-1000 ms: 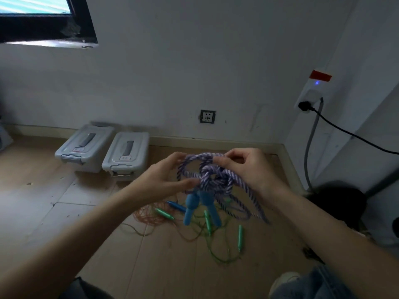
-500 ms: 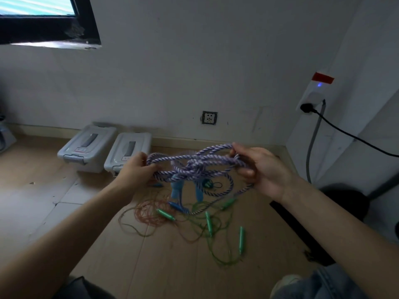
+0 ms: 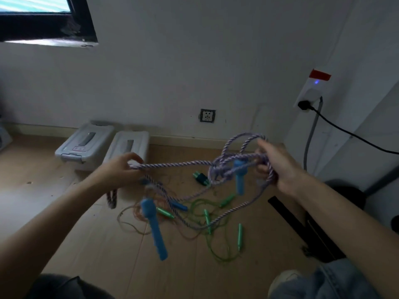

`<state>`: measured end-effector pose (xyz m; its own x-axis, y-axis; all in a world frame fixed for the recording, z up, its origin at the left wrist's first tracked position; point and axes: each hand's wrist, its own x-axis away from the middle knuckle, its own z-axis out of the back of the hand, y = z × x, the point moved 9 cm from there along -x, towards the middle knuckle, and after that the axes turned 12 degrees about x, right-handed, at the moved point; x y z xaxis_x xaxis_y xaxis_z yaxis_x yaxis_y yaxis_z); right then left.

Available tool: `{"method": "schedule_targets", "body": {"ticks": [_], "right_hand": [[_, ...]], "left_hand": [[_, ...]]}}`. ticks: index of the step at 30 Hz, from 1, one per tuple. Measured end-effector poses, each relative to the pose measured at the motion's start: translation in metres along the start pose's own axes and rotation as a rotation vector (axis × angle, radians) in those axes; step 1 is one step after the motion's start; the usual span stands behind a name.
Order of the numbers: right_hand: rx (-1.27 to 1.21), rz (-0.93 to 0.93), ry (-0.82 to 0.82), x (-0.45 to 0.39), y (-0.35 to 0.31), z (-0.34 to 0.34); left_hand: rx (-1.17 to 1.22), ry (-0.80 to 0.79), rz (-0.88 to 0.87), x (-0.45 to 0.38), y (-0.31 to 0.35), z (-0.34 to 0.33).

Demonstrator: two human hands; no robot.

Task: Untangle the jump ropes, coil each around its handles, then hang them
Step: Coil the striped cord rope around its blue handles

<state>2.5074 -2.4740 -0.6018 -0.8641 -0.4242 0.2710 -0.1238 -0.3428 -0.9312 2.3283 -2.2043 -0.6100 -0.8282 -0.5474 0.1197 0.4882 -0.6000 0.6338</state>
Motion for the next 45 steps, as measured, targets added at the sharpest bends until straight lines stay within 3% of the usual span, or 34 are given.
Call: {"method": "schedule_targets", "body": {"ticks": [2,4,6,10,13,16,20,22,24,27,29,32,36,39,41,45], "right_hand": [[0.155,0.096,-0.216,0.014,-0.003,-0.036],[0.490,0.288,-0.307,0.029,-0.015,-0.064],[0.643,0.477,-0.344,0.042,-0.032,-0.082],[0.379,0.572,-0.359,0.054,-0.059,-0.083],[0.249,0.506,-0.246,0.043,-0.064,-0.058],[0.691,0.484,-0.064,0.029,-0.062,-0.028],[1.199,0.395,-0.265,0.024,-0.026,-0.040],[1.338,0.408,-0.368,0.028,-0.008,-0.054],[1.172,0.485,-0.356,0.033,-0.012,-0.064],[0.687,0.585,-0.368,0.046,-0.037,-0.079],[0.663,0.633,-0.412,0.050,-0.042,-0.090],[0.635,0.667,-0.322,0.046,-0.048,-0.085],[0.432,0.518,0.020,0.023,-0.056,-0.036],[0.232,0.441,0.005,0.021,-0.057,-0.023],[0.201,0.402,-0.130,0.027,-0.051,-0.041],[-0.135,0.301,-0.240,0.033,-0.051,-0.056]], "left_hand": [[-0.214,-0.100,-0.113,0.000,0.017,-0.022],[-0.250,-0.190,-0.209,0.006,0.036,-0.044],[0.002,-0.364,-0.235,0.019,0.054,-0.072],[0.640,-0.554,-0.333,0.047,0.102,-0.101],[0.915,-0.515,-0.202,0.041,0.095,-0.088],[1.015,-0.401,-0.060,0.029,0.074,-0.065],[0.992,-0.143,0.026,0.019,0.055,-0.037],[1.069,-0.098,0.042,0.021,0.057,-0.033],[1.035,-0.135,-0.032,0.024,0.068,-0.030],[0.853,-0.253,-0.182,0.033,0.091,-0.037],[0.776,-0.298,-0.251,0.036,0.101,-0.044],[0.599,-0.283,-0.333,0.032,0.101,-0.042],[-0.057,-0.296,-0.311,0.020,0.052,-0.053],[-0.585,-0.363,-0.120,0.016,0.003,-0.071],[-0.450,-0.372,-0.116,0.016,0.007,-0.073],[0.464,-0.648,-0.135,0.045,0.061,-0.100]]}}
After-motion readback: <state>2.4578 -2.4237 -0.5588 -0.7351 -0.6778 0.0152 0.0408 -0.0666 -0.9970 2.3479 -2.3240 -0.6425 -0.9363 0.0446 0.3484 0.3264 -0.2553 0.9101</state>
